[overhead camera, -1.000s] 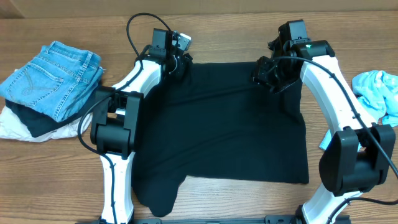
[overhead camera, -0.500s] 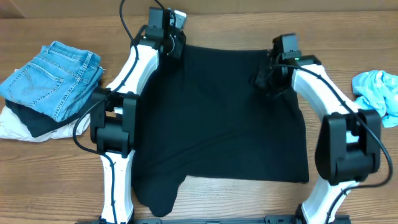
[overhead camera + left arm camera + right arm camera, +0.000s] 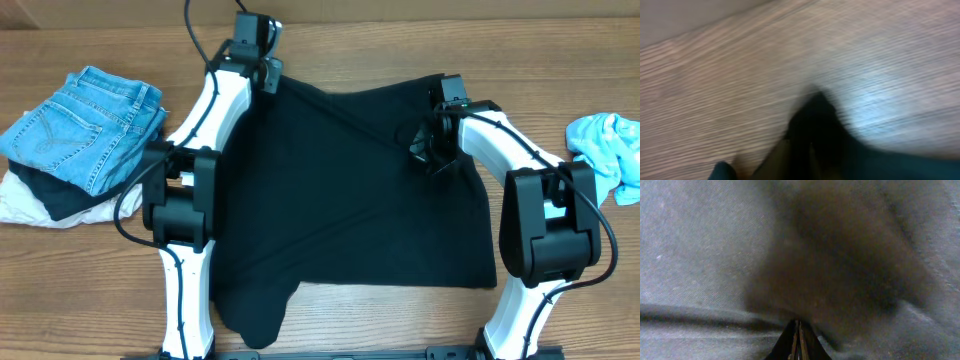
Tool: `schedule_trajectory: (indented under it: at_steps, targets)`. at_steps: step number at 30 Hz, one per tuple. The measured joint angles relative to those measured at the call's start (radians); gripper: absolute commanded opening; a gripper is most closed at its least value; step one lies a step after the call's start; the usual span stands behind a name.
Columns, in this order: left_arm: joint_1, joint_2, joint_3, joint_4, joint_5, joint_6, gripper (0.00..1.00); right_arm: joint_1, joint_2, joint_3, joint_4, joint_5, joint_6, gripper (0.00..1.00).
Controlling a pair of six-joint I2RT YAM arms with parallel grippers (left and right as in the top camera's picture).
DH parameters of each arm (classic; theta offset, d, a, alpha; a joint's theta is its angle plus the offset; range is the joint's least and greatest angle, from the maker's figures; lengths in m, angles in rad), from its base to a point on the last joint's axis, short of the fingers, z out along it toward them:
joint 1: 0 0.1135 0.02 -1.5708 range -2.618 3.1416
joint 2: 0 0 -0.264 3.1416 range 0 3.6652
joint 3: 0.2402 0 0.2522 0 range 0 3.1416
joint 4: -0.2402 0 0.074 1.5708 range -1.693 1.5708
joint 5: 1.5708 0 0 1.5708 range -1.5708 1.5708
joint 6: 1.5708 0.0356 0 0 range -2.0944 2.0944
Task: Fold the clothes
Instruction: 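Pull the top edge upward with both grippers to straighten the shirt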
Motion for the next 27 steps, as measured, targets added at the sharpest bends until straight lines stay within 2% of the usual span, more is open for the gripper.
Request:
schedule_trajectory:
  at_steps: [1, 2, 6, 9, 11, 15, 18, 22, 23, 25, 26, 27]
  targets:
    - [0.012, 0.000, 0.009, 0.001, -0.015, -0.005, 0.56, 0.000, -0.002, -0.001, -0.006, 0.010, 0.008, 0.04]
    - [0.022, 0.000, 0.016, 0.001, -0.024, -0.002, 0.61, 0.000, -0.003, -0.003, -0.012, 0.020, 0.014, 0.04]
    - [0.090, 0.000, 0.066, -0.003, -0.060, -0.011, 0.61, 0.000, -0.006, -0.004, -0.027, 0.042, 0.031, 0.04]
    - [0.123, 0.000, 0.099, -0.045, -0.033, -0.014, 0.69, 0.000, -0.006, -0.004, -0.034, 0.048, 0.045, 0.04]
    - [0.128, 0.000, 0.103, -0.074, 0.049, -0.012, 0.72, 0.000, -0.006, -0.004, -0.034, 0.050, 0.050, 0.04]
    - [0.120, 0.004, 0.105, -0.090, 0.260, -0.004, 0.70, 0.000, -0.006, -0.004, -0.039, 0.054, 0.055, 0.04]
    - [0.108, 0.036, 0.110, -0.089, 0.332, -0.004, 0.69, 0.000, -0.007, -0.004, -0.048, 0.062, 0.056, 0.04]
    - [0.091, 0.116, 0.110, -0.089, 0.378, 0.000, 0.62, 0.000, -0.008, -0.004, -0.050, 0.065, 0.059, 0.04]
    - [0.089, 0.135, 0.110, -0.089, 0.385, 0.004, 0.57, 0.000, -0.008, -0.004, -0.050, 0.065, 0.058, 0.04]
    - [0.084, 0.151, 0.110, -0.084, 0.390, 0.013, 0.36, 0.000, -0.008, -0.004, -0.050, 0.065, 0.058, 0.04]
    - [0.083, 0.151, 0.110, -0.081, 0.394, 0.016, 0.17, 0.000, -0.008, -0.004, -0.050, 0.066, 0.058, 0.04]
    - [0.083, 0.151, 0.110, -0.080, 0.395, 0.015, 0.04, 0.000, -0.008, -0.004, -0.050, 0.066, 0.058, 0.04]
